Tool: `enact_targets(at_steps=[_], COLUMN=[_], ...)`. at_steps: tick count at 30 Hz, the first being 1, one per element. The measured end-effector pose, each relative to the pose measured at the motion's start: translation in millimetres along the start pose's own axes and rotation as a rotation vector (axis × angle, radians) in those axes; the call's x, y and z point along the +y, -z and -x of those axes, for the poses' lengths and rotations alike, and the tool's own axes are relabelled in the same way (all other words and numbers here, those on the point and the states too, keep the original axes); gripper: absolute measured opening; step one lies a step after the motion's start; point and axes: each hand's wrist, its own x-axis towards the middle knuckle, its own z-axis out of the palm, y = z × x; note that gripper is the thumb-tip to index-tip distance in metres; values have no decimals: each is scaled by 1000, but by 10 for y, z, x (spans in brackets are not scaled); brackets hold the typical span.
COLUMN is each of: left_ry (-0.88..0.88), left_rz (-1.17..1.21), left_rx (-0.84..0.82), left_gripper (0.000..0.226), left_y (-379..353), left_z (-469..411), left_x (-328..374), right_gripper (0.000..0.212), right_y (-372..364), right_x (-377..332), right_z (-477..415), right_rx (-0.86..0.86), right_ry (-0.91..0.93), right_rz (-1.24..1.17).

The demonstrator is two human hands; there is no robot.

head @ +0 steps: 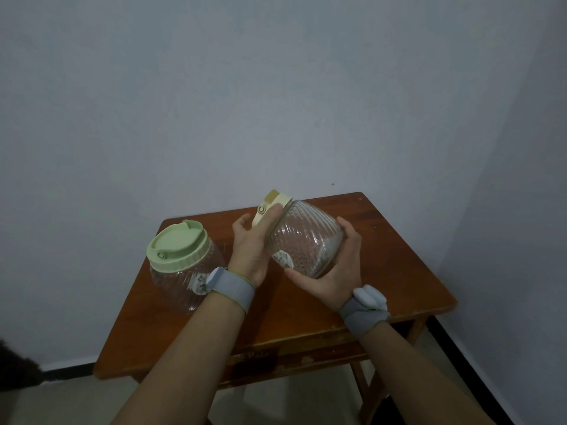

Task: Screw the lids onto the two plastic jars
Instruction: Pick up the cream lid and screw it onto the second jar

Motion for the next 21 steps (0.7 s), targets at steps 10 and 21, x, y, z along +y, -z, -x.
enact_targets(at_steps=[10, 21], left_ry=[46, -30], left_rz=[-148, -220], left_rx=[-111, -187], left_gripper=[90, 39], left_y=[28, 232], left_z=[14, 160], left_x=[175, 265], right_gripper=[126, 123], right_y=[5, 127], right_x=[-17, -56], right_z=[-3, 37], right_rx=[-24, -229], right_ry=[24, -306], right_rz=[-24, -381])
